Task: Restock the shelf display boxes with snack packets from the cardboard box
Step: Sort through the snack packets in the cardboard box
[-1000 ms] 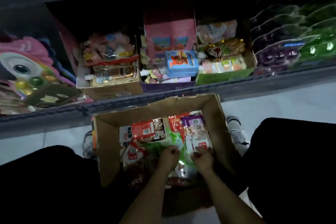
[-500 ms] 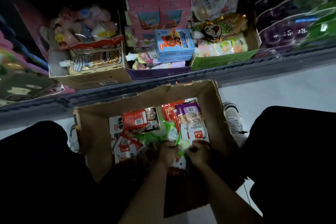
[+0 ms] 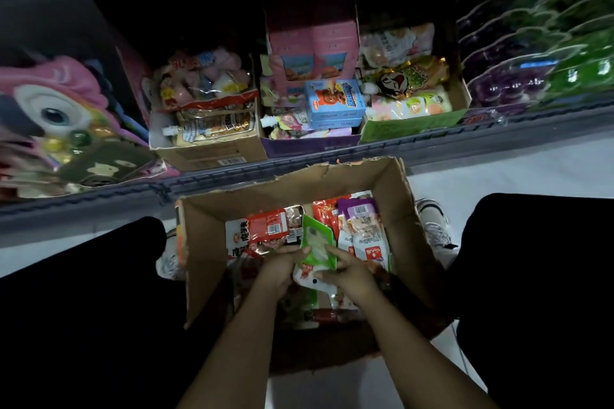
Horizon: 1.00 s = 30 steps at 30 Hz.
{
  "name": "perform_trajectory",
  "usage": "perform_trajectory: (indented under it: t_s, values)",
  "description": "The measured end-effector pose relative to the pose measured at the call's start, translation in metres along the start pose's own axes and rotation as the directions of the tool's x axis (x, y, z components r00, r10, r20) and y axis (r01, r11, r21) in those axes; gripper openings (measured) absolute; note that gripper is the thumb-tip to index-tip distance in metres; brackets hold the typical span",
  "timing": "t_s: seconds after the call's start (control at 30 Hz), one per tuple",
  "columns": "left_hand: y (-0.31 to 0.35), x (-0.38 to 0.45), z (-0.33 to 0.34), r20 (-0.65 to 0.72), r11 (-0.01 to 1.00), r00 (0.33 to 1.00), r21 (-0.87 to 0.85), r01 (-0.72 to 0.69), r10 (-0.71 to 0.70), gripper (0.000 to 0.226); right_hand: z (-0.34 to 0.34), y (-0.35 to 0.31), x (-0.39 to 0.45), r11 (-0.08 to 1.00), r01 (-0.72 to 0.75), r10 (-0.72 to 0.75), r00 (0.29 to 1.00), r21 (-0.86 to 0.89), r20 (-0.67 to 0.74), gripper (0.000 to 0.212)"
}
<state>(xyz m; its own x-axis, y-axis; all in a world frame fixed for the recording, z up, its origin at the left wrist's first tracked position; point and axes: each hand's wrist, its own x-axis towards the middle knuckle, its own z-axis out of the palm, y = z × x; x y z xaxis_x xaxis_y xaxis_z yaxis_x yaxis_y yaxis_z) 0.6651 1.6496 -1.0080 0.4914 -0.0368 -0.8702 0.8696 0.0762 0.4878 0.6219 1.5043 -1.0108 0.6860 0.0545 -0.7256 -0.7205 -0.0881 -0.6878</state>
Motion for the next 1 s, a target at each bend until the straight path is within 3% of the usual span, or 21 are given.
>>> perform_trajectory:
  t_s: [0.13, 0.33, 0.57, 0.67, 0.83, 1.0]
  values:
    - [0.019, -0.027, -0.007, -0.044, 0.992, 0.991, -0.034, -0.125, 0.123, 0.010, 0.004, -0.029, -0.013, 0.995, 0.072, -0.071, 0.997, 0.070, -0.021, 0.063]
    - [0.065, -0.083, -0.009, 0.070, 0.943, 0.941, 0.001, -0.332, 0.331, 0.034, 0.002, -0.087, -0.047, 0.957, 0.257, -0.246, 0.965, 0.134, -0.092, 0.050]
    - [0.122, -0.170, -0.015, 0.097, 0.789, 0.826, 0.255, -0.559, 0.555, 0.052, 0.008, -0.156, -0.097, 0.885, 0.428, -0.415, 0.904, 0.182, -0.108, 0.037]
    - [0.146, -0.215, -0.026, 0.058, 0.695, 0.753, 0.343, -0.632, 0.656, 0.062, 0.012, -0.186, -0.120, 0.860, 0.482, -0.483, 0.875, 0.165, -0.040, 0.027]
    - [0.183, -0.280, -0.048, 0.065, 0.580, 0.635, 0.347, -0.737, 0.769, 0.023, 0.024, -0.243, -0.167, 0.795, 0.590, -0.605, 0.788, 0.144, 0.112, 0.030]
    - [0.205, -0.310, -0.075, 0.120, 0.481, 0.526, 0.274, -0.833, 0.842, 0.025, 0.032, -0.296, -0.198, 0.721, 0.693, -0.678, 0.706, -0.001, 0.203, 0.035]
